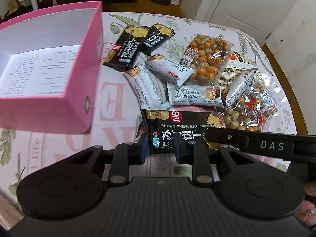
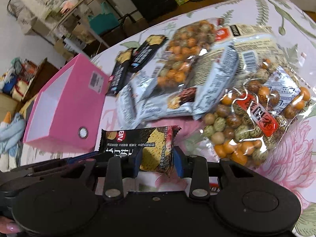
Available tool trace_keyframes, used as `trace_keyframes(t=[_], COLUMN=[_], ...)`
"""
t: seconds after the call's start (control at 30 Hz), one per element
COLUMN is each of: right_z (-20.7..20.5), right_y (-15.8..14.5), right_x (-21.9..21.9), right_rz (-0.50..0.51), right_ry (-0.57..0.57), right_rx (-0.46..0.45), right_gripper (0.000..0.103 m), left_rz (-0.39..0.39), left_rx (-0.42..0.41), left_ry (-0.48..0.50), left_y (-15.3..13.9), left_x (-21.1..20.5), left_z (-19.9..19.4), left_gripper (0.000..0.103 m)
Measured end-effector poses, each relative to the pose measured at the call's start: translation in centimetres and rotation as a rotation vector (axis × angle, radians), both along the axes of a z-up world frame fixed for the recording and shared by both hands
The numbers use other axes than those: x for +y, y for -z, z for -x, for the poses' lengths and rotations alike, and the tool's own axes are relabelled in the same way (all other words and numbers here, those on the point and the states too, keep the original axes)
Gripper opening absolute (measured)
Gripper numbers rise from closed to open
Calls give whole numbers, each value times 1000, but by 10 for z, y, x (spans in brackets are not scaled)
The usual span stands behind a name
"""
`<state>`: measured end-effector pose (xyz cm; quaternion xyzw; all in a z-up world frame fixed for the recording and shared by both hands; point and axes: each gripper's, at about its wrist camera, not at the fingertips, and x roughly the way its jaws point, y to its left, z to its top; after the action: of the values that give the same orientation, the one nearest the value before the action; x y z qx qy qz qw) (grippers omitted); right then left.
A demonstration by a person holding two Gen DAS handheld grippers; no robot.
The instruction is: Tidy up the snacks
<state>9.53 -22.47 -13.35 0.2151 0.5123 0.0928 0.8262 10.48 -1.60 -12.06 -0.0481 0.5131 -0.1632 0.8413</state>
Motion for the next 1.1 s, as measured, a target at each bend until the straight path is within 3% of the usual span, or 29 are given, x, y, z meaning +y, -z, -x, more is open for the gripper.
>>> trace_keyframes(t=[0.23,0.43,0.63,0.83,1.1], right_z=[23,38,42,28,-23], right_y=[-30,-55,-72,-92,-115], right_x=[20,41,73,98,131], right_rz=[-16,-41,-20,-25,-10], right_ry=[-89,-213,-294,-319,-364], right_rx=[-17,0,-27,-66,-112], right_gripper=[40,29,28,28,28], left_rz=[-8,-47,-76,-14,-18], left_rx=[12,-72,-124,-125,-207], left_ry=[1,6,-24,-60,-59], left_y=[-27,-58,-76,-92,-112], left_x=[27,55,81,121,155], left_z=[29,64,89,87,48], left_gripper=[25,25,25,25,25])
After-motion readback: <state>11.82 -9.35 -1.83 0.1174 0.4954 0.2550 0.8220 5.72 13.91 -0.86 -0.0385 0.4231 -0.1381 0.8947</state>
